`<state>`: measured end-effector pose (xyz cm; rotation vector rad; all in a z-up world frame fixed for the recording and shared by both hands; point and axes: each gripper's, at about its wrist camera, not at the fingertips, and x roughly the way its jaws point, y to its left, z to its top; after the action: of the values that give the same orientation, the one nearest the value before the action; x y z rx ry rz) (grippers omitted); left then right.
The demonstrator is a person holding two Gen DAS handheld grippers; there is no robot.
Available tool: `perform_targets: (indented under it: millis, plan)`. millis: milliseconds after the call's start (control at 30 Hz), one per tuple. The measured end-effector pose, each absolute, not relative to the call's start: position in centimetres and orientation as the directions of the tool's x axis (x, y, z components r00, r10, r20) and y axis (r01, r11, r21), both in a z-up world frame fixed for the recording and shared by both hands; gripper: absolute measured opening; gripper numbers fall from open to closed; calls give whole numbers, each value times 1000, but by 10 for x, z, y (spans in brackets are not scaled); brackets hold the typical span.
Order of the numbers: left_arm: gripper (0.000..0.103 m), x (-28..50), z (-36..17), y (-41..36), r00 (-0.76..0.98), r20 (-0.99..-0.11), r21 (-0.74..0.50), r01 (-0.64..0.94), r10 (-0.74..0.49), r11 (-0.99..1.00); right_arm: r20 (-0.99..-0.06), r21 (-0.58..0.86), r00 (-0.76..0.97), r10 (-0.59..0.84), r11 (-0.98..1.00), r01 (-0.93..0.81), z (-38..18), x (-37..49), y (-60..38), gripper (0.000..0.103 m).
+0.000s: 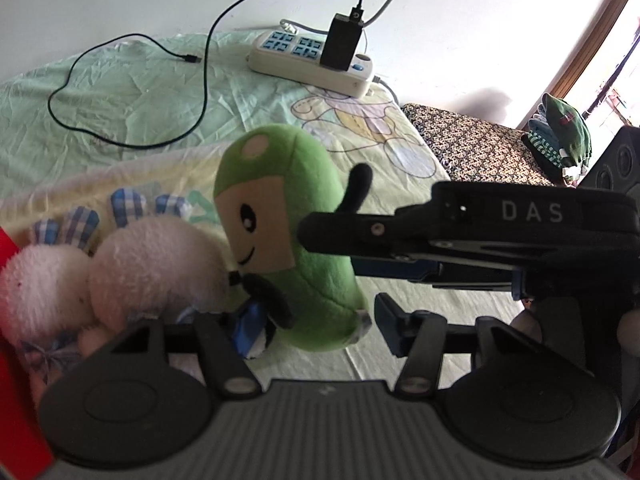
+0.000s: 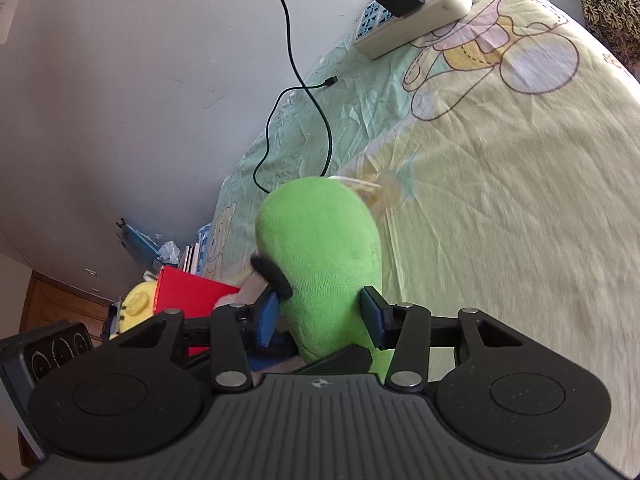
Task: Organize objects
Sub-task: 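Grasp the green bean plush with the right gripper and lift it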
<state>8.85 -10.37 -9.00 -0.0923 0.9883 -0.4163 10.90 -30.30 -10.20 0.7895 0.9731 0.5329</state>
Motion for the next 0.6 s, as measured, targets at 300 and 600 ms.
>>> perform_targets:
  millis: [300,600]
  plan:
    - [56,58,-69,-103,495,-775,-237,348,-392,907,-531,794,493,689,608,5,-102,78,-308,40]
    - [56,30,-67,-111,497,-788,-179,383,-365,906,-528,782,504,684,623,-26,-88,39,-301,40]
